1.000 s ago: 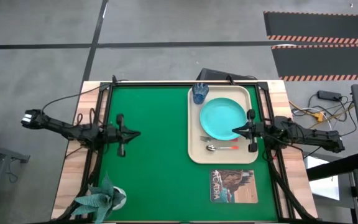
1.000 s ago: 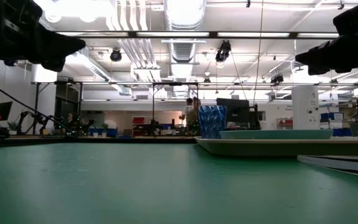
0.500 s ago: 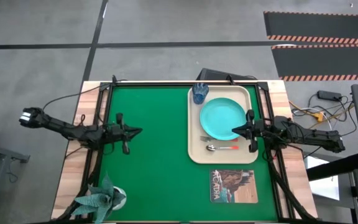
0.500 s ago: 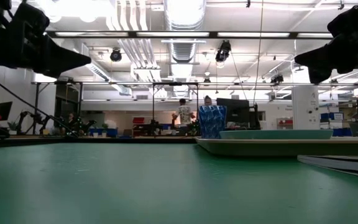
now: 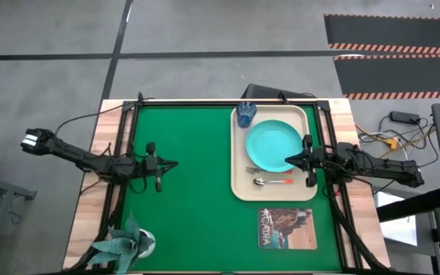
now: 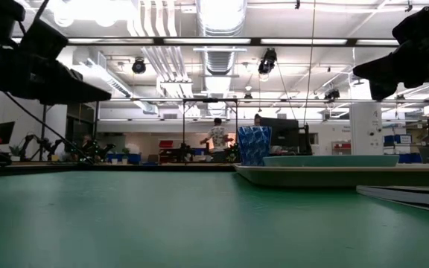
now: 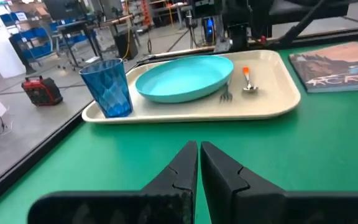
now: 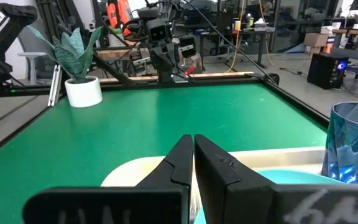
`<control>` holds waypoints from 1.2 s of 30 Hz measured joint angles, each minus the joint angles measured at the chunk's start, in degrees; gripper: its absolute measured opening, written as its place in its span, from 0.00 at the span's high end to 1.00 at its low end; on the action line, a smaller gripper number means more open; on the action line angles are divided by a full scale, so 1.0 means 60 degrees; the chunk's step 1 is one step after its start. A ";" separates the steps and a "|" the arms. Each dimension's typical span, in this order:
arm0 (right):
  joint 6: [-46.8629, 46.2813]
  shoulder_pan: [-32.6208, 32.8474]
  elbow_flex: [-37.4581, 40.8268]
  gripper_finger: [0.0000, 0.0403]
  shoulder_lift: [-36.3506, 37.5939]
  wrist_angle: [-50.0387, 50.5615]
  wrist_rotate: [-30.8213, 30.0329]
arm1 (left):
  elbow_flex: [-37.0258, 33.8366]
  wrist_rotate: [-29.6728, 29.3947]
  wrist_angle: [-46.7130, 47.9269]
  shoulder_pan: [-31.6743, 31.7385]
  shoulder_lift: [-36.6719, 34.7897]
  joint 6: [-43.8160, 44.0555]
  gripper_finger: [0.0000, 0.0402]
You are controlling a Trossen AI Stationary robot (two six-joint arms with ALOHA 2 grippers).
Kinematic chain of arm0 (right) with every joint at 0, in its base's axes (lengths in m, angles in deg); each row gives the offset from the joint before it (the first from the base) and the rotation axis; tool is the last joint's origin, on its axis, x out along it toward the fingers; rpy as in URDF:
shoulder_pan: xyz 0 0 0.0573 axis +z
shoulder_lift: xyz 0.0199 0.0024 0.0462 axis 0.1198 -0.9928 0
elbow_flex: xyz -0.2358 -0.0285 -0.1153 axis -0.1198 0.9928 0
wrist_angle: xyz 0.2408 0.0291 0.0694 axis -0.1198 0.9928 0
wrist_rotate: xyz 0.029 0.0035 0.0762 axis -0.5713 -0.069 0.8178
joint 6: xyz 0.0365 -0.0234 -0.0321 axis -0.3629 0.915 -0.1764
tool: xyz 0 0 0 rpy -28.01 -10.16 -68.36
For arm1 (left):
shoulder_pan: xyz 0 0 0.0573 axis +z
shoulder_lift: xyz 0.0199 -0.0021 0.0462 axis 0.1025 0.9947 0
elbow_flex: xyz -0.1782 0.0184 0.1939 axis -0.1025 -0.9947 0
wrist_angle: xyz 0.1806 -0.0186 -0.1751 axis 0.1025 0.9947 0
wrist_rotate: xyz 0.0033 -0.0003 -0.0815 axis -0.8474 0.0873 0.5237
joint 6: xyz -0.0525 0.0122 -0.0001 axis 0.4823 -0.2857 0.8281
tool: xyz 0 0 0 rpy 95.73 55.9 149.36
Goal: Pick and place plate/cup/fork/spoon on tray
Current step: Return to Home Position
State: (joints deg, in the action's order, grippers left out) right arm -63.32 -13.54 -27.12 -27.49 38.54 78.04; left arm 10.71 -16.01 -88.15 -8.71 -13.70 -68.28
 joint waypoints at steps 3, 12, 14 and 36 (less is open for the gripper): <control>0.0000 0.0000 -0.0001 0.98 0.0000 0.0000 0.0004 | 0.0000 -0.0004 -0.0047 0.0000 0.0238 -0.0002 0.99; 0.0000 0.0000 -0.0004 0.98 0.0000 0.0000 0.0004 | -0.0004 -0.0004 -0.0040 0.0000 0.1048 -0.0001 0.99; 0.0000 0.0000 -0.0004 0.98 0.0000 0.0000 0.0004 | -0.0004 -0.0004 -0.0042 0.0000 0.1232 -0.0001 0.99; 0.0002 0.0000 -0.0004 0.98 0.0000 0.0000 0.0004 | 0.0052 -0.0007 -0.0047 0.0000 0.2990 0.0000 0.99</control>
State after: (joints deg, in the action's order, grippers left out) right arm -63.31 -13.54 -27.15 -27.49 38.54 78.06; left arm 11.02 -16.05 -88.44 -8.71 4.24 -68.28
